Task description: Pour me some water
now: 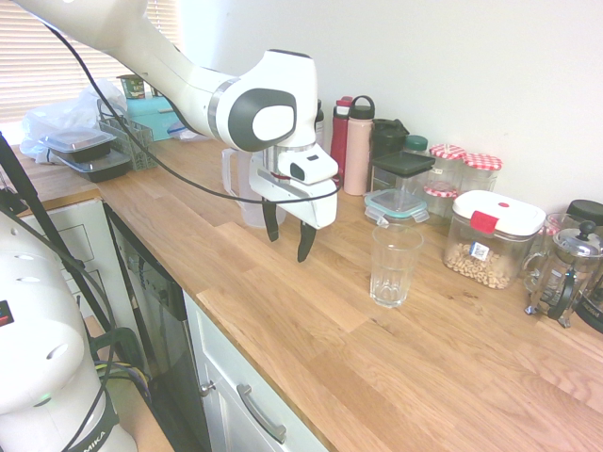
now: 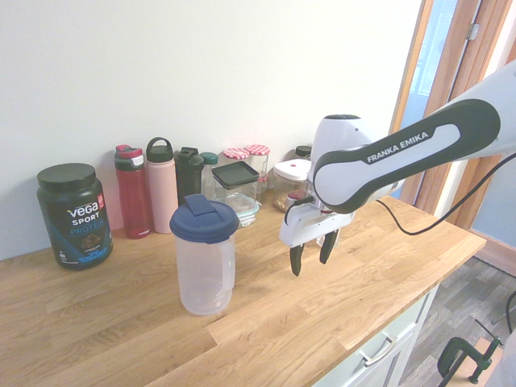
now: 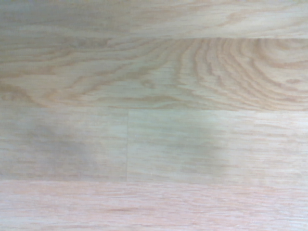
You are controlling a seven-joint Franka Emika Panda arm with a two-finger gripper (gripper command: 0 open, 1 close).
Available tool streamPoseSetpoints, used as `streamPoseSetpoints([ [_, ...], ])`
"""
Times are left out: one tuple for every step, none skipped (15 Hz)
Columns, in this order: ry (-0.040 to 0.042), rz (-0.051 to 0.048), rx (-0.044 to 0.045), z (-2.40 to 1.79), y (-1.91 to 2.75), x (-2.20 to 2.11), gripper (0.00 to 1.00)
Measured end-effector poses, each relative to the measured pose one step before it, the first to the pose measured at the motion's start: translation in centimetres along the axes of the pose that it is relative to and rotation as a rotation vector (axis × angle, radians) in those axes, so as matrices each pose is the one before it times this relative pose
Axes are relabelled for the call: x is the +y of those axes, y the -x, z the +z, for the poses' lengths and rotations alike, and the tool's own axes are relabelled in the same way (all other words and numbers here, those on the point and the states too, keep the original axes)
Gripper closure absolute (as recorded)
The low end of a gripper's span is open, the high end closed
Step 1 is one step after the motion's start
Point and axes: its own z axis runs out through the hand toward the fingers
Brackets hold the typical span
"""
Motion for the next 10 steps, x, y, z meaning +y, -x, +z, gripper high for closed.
streamPoseSetpoints([
  [0.00454,-0.00206,0.00031,0.085,-0.044,0.019,0.0],
  [0.00899,0.00033,-0.00049,0.282,-0.153,0.002,0.0],
  [-0.00507,0.00161,0.00476,-0.383,-0.054,-0.126,0.0],
  [-0.00576,-0.00315,0.00597,-0.85,0.195,-0.099,0.0],
  [-0.004,-0.00587,0.00543,-1.325,0.656,0.028,0.0],
  [0.00173,-0.00268,0.00458,-1.69,1.08,0.153,0.0],
  [0.00415,-0.00033,0.00661,-1.812,1.347,0.211,0.0],
  [-0.00322,-0.00459,0.01029,-1.877,1.667,0.088,0.0],
  [-0.01038,-0.01014,0.01184,-1.721,1.862,-0.084,0.0],
  [-0.01539,-0.01507,0.01053,-1.6,2.13,-0.203,0.0],
])
